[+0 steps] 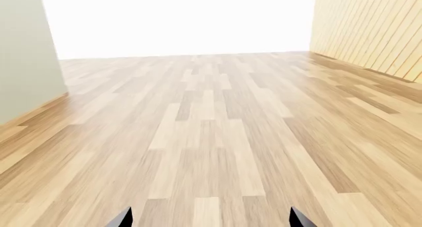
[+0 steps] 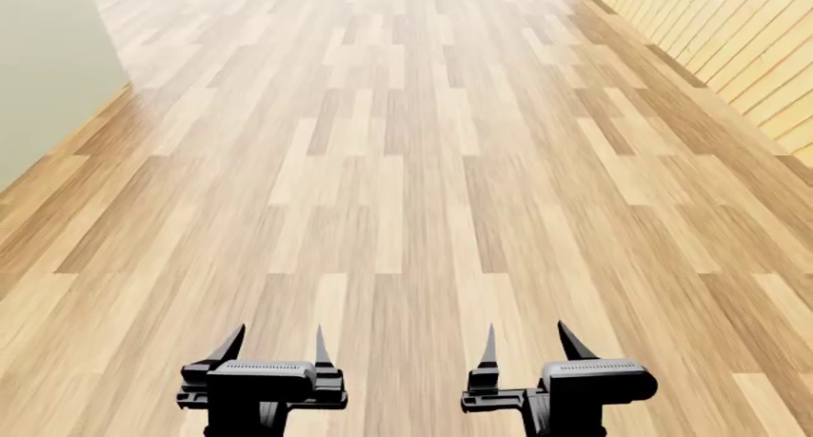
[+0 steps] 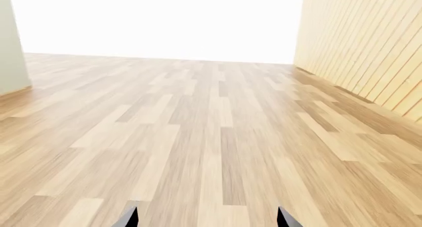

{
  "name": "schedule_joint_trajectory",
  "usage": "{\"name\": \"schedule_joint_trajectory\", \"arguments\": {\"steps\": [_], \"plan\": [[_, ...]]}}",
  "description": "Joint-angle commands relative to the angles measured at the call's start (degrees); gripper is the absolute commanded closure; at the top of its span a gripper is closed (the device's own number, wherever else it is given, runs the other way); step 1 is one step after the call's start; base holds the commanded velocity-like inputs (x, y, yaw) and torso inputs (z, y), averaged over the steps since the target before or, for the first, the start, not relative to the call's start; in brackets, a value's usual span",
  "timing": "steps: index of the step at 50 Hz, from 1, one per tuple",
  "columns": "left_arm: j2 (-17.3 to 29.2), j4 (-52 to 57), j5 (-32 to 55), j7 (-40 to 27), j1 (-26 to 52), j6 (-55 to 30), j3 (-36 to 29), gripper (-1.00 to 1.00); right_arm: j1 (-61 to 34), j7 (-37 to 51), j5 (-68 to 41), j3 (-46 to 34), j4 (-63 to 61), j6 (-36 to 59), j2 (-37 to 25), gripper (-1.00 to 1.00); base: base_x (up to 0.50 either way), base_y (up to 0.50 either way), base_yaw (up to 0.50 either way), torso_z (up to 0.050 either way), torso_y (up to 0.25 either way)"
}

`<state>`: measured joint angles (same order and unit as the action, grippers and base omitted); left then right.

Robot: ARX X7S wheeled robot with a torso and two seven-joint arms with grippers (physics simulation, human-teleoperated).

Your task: Close the dishwasher door

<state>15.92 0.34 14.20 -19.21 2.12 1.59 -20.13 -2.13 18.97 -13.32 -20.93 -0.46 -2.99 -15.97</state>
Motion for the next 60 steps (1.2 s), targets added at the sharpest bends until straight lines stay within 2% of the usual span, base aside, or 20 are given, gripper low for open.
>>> {"name": "schedule_joint_trajectory", "arguments": {"steps": [1,34,60], "plan": [[0.1,0.0,0.1,-0.2,0.1,0.0,-0.2,-1.0,-0.1,0.2,-0.1,-0.2,0.0,0.0,-0.1,-1.0,-0.24,0.0,0.0,0.0,0.0],[0.6,0.0,0.6,-0.6,0.2,0.0,-0.6,-1.0,-0.2,0.4,-1.1,-0.5,0.1,-0.3,-0.5,-1.0,-0.24,0.0,0.0,0.0,0.0],[0.8,0.0,0.7,-1.1,0.3,0.3,-1.0,-1.0,-0.6,1.7,0.7,-1.5,0.3,-0.3,-0.8,-1.0,0.0,0.02,0.0,0.0,0.0]]}}
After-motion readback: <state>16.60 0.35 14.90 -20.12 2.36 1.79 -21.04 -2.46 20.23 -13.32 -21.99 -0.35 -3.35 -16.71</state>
